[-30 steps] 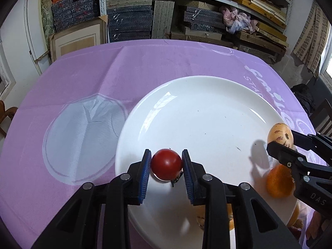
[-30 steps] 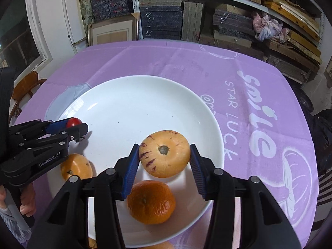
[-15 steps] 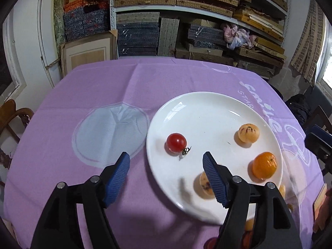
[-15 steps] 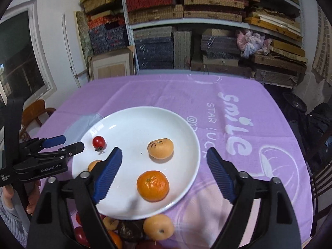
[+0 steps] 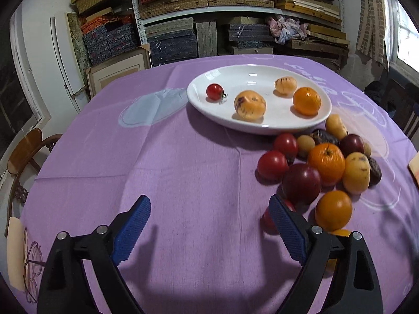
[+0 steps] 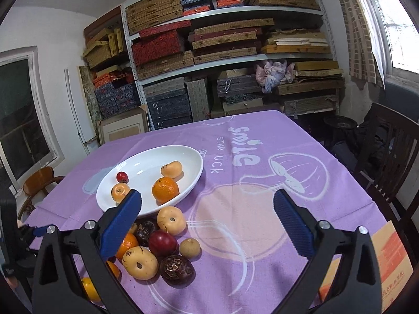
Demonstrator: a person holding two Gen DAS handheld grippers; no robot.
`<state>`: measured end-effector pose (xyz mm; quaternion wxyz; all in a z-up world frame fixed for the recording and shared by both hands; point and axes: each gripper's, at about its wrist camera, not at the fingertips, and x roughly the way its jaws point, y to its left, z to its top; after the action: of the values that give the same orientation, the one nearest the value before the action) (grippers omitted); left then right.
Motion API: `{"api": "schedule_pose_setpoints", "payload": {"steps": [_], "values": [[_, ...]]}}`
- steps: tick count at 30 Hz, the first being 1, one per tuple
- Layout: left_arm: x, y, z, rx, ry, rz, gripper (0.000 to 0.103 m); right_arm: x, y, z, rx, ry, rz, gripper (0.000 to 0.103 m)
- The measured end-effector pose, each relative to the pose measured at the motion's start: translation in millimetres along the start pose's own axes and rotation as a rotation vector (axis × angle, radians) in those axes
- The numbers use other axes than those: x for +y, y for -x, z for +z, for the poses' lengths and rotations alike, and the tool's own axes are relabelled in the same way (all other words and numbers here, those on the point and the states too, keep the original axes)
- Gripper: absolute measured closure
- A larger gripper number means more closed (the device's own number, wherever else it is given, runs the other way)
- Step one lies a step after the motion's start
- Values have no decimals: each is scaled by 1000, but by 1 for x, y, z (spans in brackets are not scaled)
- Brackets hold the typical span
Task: Organize fruits
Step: 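Withdraw both tools from the plate toward the remaining fruits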
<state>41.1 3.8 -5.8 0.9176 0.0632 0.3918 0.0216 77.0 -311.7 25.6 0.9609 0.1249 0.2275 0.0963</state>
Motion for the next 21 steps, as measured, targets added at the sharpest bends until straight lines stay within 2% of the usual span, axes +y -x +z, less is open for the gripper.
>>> {"api": "schedule_pose_setpoints", "payload": {"steps": [8, 13, 18, 21], "values": [[-14, 3, -3, -24, -33, -103, 11, -5, -3, 1, 18, -43, 1, 4], [-22, -8, -6, 16, -60, -81, 11, -6, -6, 1, 25, -43, 0, 4], [-9, -15, -4, 34, 5, -45, 11, -6, -10, -1, 34, -42, -1, 4], [0, -21, -2, 68, 44, -72, 11, -7, -11, -2, 33, -44, -3, 4]]}}
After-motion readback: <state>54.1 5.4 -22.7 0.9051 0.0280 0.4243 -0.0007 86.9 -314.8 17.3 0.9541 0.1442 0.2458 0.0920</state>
